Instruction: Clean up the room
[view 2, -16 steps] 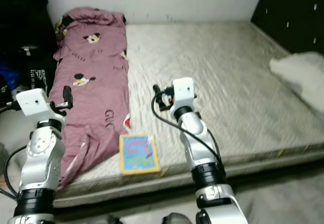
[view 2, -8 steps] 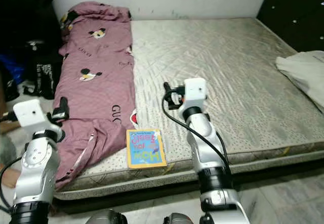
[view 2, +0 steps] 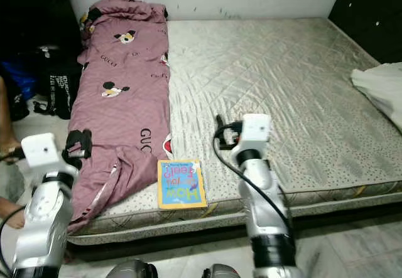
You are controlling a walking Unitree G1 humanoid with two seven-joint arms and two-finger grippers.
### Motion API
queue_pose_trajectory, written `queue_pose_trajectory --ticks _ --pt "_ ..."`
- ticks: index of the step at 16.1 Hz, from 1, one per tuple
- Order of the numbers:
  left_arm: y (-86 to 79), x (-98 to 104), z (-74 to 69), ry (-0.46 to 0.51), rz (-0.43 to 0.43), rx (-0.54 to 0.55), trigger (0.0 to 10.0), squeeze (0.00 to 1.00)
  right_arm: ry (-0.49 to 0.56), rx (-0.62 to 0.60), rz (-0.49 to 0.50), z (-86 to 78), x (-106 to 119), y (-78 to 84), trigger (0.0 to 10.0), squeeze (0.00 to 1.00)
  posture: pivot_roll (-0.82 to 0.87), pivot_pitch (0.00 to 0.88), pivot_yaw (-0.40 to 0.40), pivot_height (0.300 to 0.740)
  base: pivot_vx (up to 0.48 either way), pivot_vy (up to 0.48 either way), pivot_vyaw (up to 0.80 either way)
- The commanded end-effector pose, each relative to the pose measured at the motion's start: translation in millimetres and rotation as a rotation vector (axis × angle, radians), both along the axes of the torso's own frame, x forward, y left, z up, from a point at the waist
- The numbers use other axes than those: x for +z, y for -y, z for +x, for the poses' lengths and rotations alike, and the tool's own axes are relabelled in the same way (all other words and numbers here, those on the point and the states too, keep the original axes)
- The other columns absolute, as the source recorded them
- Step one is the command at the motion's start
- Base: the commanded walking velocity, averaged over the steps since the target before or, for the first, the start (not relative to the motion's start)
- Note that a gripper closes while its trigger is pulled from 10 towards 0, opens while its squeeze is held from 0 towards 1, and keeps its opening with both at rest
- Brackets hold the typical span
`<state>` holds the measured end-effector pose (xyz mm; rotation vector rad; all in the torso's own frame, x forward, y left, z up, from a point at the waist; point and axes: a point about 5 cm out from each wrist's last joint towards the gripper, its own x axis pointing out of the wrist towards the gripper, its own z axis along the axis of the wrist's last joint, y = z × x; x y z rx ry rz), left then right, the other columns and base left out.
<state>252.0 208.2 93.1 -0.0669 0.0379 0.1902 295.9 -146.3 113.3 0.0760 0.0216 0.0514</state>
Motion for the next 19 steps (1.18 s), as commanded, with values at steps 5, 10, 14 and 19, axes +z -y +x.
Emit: queue_pose_trajectory --ticks 5,10,14,19 --pt "16.3 6 -4.1 0.016 -0.060 -0.164 10.0 0.00 0.029 -0.067 -0.003 -13.7 12 18.6 10.0 0.00 -0.10 0.000 0.000 0.740 0.000 0.000 0.00" --pt "23.5 6 -5.8 0.002 -0.035 -0.225 10.0 0.00 -0.009 -0.080 0.020 -15.3 9 23.0 10.0 0.00 -0.10 0.000 -0.004 0.740 0.000 0.000 0.00" --pt "21.3 6 -5.1 -0.004 -0.029 -0.214 10.0 0.00 -0.016 -0.053 0.028 -14.1 9 17.4 10.0 0.00 -0.10 0.000 -0.007 0.740 0.000 0.000 0.00" --pt "20.3 6 -4.0 -0.002 -0.019 -0.203 10.0 0.00 -0.023 -0.033 0.026 -13.2 8 14.4 10.0 0.00 -0.09 0.000 -0.007 0.707 0.000 0.000 0.00"
